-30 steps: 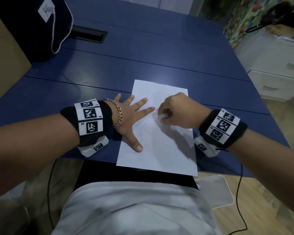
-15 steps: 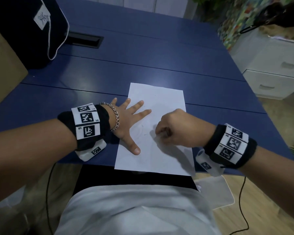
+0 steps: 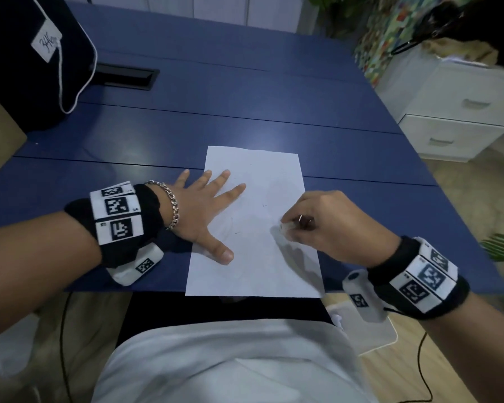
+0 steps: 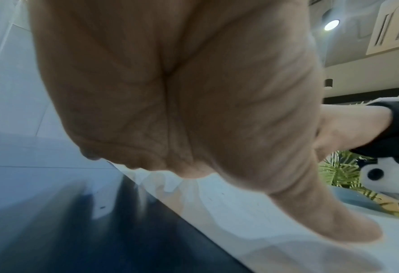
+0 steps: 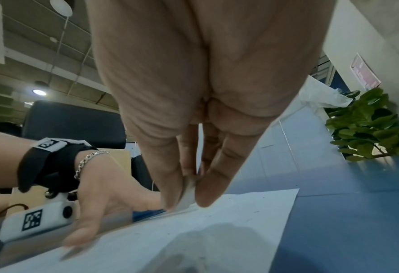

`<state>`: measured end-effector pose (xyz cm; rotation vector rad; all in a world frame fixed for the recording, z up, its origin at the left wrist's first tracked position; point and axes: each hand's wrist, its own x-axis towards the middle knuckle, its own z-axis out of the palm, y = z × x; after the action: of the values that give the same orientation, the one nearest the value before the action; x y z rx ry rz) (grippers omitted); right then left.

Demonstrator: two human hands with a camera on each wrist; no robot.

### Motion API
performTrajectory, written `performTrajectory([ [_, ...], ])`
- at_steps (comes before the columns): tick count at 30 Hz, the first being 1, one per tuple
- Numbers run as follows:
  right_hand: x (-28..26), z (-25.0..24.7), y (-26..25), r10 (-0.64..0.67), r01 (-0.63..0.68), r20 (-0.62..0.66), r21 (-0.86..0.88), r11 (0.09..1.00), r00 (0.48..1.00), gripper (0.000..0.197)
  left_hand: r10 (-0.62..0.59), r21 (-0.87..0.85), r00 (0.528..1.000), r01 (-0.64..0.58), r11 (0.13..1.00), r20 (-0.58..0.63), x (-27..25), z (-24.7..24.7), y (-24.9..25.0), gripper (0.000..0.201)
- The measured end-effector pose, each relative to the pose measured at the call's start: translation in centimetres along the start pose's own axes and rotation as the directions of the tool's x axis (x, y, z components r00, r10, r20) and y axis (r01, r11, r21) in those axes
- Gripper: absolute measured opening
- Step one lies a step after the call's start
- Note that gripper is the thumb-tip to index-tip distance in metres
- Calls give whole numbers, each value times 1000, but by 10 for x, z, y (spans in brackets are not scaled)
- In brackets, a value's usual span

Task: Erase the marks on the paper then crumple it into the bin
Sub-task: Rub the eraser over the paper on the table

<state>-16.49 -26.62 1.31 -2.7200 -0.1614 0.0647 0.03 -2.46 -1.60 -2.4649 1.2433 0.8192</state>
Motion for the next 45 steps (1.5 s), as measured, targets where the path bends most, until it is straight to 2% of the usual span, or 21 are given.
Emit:
performTrajectory([
  [2, -7, 1, -5, -17, 17, 34, 10, 1000, 999, 12, 31, -12, 999, -31, 999, -12, -5, -2, -10, 150],
  [6, -12, 11, -17, -78, 82, 126, -27, 996, 989, 15, 70, -6, 997, -70, 998, 39, -12, 4, -28, 145],
  [10, -3, 13, -13, -57, 90, 212, -147, 985, 976, 14, 31, -2, 999, -31, 1000, -37, -14, 11, -20, 139],
  [13, 8, -2, -4, 32, 18, 198, -244, 970, 980, 16, -23, 17, 997, 24, 1000, -79, -15, 15, -10, 137],
  [15, 15, -9, -6, 46, 0, 189, -233, 973, 981, 16, -36, -4, 994, 36, 999, -100, -15, 16, -7, 137],
  [20, 47, -1, -34, -81, 101, 176, -109, 989, 981, 13, -31, -126, 995, 19, 992, -92, -7, 11, -8, 139],
  [27, 94, 20, -46, -99, 123, 141, -168, 978, 985, 16, -40, -90, 997, 34, 995, -65, 4, 13, -13, 152],
  [29, 91, 24, -52, -140, 171, 188, -161, 972, 972, 12, -46, -83, 997, 40, 996, -61, 4, 13, -12, 152],
  [32, 86, 21, -58, -205, 272, 345, -159, 949, 916, 8, -60, -85, 997, 56, 995, -53, 3, 12, -10, 152],
  [34, 96, 15, -51, -185, 254, 313, -196, 947, 931, 11, -66, -89, 997, 62, 994, -49, 1, 11, -8, 154],
  [37, 104, 12, -41, -140, 180, 173, -238, 954, 975, 12, -76, -101, 996, 71, 992, -41, 0, 11, -6, 156],
  [39, 97, 16, -45, -173, 218, 211, -213, 952, 962, 10, -85, -104, 996, 80, 991, -40, 1, 11, -6, 156],
  [42, 87, 22, -51, -228, 309, 364, -183, 933, 903, 5, -86, -113, 996, 81, 990, -37, 1, 12, -6, 157],
  [43, 90, 20, -49, -225, 305, 368, -176, 936, 902, 6, -87, -109, 996, 83, 991, -34, 1, 11, -6, 157],
  [45, 99, 18, -41, -209, 268, 285, -185, 946, 935, 10, -92, -101, 996, 89, 991, -22, 1, 10, -5, 157],
])
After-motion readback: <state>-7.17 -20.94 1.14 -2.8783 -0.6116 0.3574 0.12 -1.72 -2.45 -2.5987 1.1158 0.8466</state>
